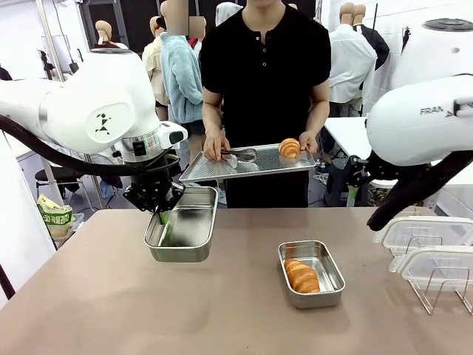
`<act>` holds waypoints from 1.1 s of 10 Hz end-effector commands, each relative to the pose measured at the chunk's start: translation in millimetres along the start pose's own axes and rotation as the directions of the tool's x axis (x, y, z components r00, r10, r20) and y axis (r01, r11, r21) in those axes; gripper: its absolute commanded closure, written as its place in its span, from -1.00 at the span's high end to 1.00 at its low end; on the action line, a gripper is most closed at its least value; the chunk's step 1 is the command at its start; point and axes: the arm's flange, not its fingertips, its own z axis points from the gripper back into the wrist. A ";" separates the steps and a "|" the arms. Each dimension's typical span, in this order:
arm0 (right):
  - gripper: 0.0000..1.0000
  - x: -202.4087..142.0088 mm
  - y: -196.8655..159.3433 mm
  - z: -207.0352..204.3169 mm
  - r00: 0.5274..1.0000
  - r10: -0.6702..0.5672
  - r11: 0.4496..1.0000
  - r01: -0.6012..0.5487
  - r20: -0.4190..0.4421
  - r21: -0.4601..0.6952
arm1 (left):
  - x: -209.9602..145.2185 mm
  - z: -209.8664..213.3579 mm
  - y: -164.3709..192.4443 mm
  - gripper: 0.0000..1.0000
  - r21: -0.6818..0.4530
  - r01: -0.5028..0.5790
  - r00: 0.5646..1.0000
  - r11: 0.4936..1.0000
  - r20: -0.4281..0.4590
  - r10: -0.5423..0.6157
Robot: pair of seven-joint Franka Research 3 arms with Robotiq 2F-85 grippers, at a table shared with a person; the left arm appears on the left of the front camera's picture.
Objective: Place the bread in airtight containers.
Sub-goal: Once an object is inside an Airtight Container , place the container in the center of the table.
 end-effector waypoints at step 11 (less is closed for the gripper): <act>1.00 -5.5 -1.6 -5.0 0.999 -0.036 0.998 0.036 0.004 0.059 | 0.5 3.1 1.4 -1.00 -0.001 0.001 1.000 1.000 0.006 -0.001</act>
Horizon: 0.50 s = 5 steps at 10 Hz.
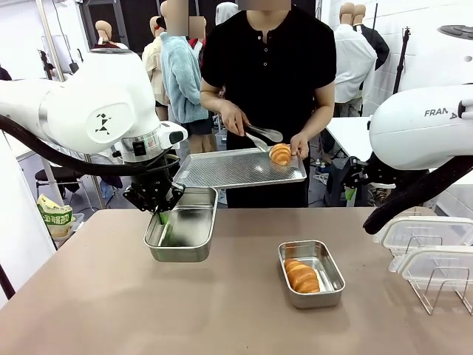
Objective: Place the bread in airtight containers.
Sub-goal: Once an object is inside an Airtight Container , place the container in the center of the table.
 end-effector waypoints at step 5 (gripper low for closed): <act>1.00 0.1 -0.5 0.1 1.000 -0.001 1.000 0.001 0.000 -0.006 | 0.5 3.1 1.3 -1.00 -0.001 0.001 1.000 1.000 0.006 -0.001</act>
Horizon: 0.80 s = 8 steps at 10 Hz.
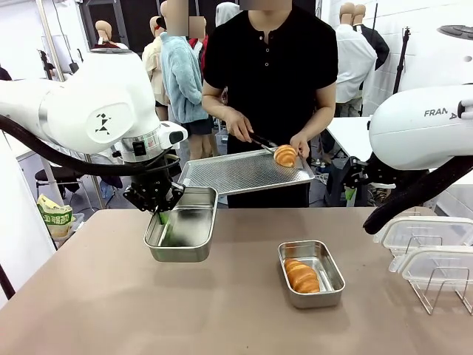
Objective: Place the bread in airtight containers.
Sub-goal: Once an object is inside an Airtight Container , place the container in the center of the table.
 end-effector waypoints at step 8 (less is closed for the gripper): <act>1.00 0.0 -0.4 0.1 1.000 0.000 1.000 0.000 0.000 -0.005 | 0.5 3.1 1.3 -1.00 -0.001 0.001 1.000 1.000 0.006 -0.001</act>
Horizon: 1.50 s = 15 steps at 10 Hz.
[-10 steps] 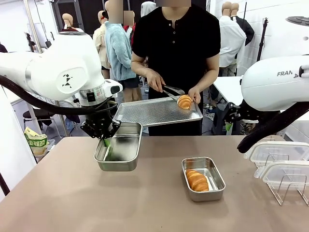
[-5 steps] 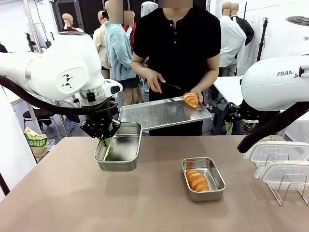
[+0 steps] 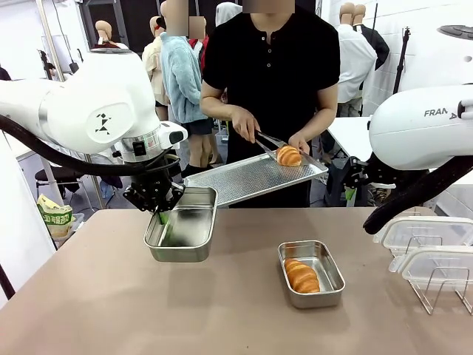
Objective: Place the bread in airtight containers.
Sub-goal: Once an object is inside an Airtight Container , place the container in the center of the table.
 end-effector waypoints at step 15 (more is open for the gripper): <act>1.00 0.0 -0.4 0.1 1.000 0.000 1.000 0.000 0.000 -0.005 | 0.5 3.1 1.3 -1.00 -0.001 0.001 1.000 1.000 0.006 -0.001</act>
